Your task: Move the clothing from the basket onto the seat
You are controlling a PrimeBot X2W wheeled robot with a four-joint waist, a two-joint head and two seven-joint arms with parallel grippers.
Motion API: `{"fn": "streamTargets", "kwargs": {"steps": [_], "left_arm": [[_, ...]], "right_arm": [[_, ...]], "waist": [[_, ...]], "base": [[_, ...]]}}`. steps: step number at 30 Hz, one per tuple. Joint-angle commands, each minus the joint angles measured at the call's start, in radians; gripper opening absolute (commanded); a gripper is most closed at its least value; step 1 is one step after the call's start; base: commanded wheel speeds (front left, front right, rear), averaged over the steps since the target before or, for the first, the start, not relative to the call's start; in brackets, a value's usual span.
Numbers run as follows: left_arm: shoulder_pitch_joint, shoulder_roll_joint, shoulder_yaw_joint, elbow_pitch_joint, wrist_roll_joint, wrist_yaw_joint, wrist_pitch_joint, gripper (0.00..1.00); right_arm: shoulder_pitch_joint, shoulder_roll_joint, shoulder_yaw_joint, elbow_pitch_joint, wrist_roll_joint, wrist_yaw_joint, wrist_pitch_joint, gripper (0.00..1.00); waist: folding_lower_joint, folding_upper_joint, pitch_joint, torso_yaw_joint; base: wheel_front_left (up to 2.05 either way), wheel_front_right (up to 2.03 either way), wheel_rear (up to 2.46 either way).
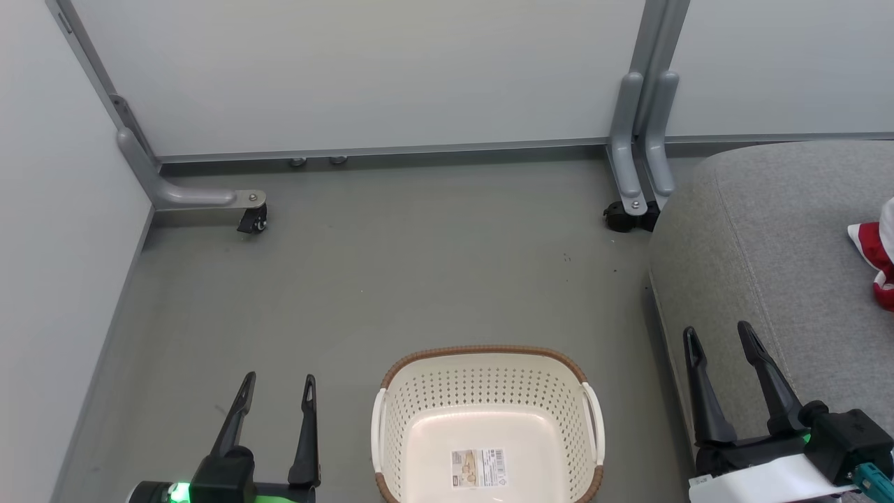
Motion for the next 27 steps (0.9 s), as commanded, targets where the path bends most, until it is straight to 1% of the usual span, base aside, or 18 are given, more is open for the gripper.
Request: {"fn": "streamTargets", "kwargs": {"steps": [1,9,11,14,17,20,21,22,23,24,27], "left_arm": [[0.013,-0.001,0.006,0.003,0.002,-0.001,0.000,1.00],[0.018,-0.001,0.005,-0.008,0.008,0.015,0.000,1.00],[0.021,-0.001,0.007,-0.003,-0.006,0.004,0.000,1.00],[0.030,0.000,0.006,0.003,-0.021,-0.023,0.000,1.00],[0.029,0.000,0.015,0.001,-0.027,-0.034,0.000,1.00],[0.032,0.000,0.021,-0.015,-0.022,-0.035,0.000,1.00],[0.035,0.000,0.024,-0.021,-0.021,-0.036,0.000,0.91],[0.037,0.000,0.029,-0.028,-0.022,-0.033,0.000,0.85],[0.040,0.000,0.030,-0.026,-0.034,-0.036,0.000,0.87],[0.040,0.000,0.031,-0.025,-0.030,-0.043,0.000,1.00],[0.039,0.000,0.038,-0.032,-0.029,-0.048,0.000,1.00]], "right_arm": [[-0.003,0.000,-0.002,0.003,0.002,-0.001,-0.003,1.00],[-0.009,-0.004,-0.004,0.004,0.003,-0.001,-0.003,1.00],[-0.010,-0.004,-0.005,0.003,0.002,-0.001,-0.003,1.00],[-0.010,-0.005,-0.006,0.003,0.000,-0.001,-0.003,1.00],[-0.008,-0.004,-0.009,0.001,0.000,-0.001,-0.003,1.00],[-0.006,-0.001,-0.014,-0.001,0.006,-0.001,-0.003,1.00],[-0.006,0.000,-0.015,-0.002,0.006,-0.001,-0.003,1.00],[-0.007,0.001,-0.015,-0.002,0.007,-0.001,-0.003,1.00],[-0.008,0.002,-0.016,-0.003,0.007,-0.001,-0.003,1.00],[-0.008,0.002,-0.016,-0.003,0.008,-0.001,-0.003,1.00],[-0.009,0.004,-0.013,-0.001,0.008,-0.001,-0.003,1.00]], "waist": [[0.0001,0.0000,0.002,-0.003],[0.0001,0.0000,0.006,-0.009],[0.0001,0.0000,0.008,-0.009],[0.0001,0.0000,0.008,-0.008],[0.0001,0.0000,0.008,-0.007],[0.0001,0.0000,0.008,-0.006],[0.0001,0.0000,0.008,-0.005],[0.0001,0.0000,0.008,-0.005],[0.0001,0.0000,0.008,-0.005],[0.0001,0.0000,0.008,-0.005],[0.0001,0.0000,0.007,-0.007]], "base": [[0.00,0.00,0.00],[0.00,0.00,0.00],[0.00,0.00,0.00],[0.00,0.00,0.00],[0.00,0.00,0.00],[0.00,0.00,0.00],[0.00,0.00,0.00],[0.00,0.00,0.00],[0.00,0.00,0.00],[0.00,0.00,0.00],[0.00,0.00,0.00]]}}
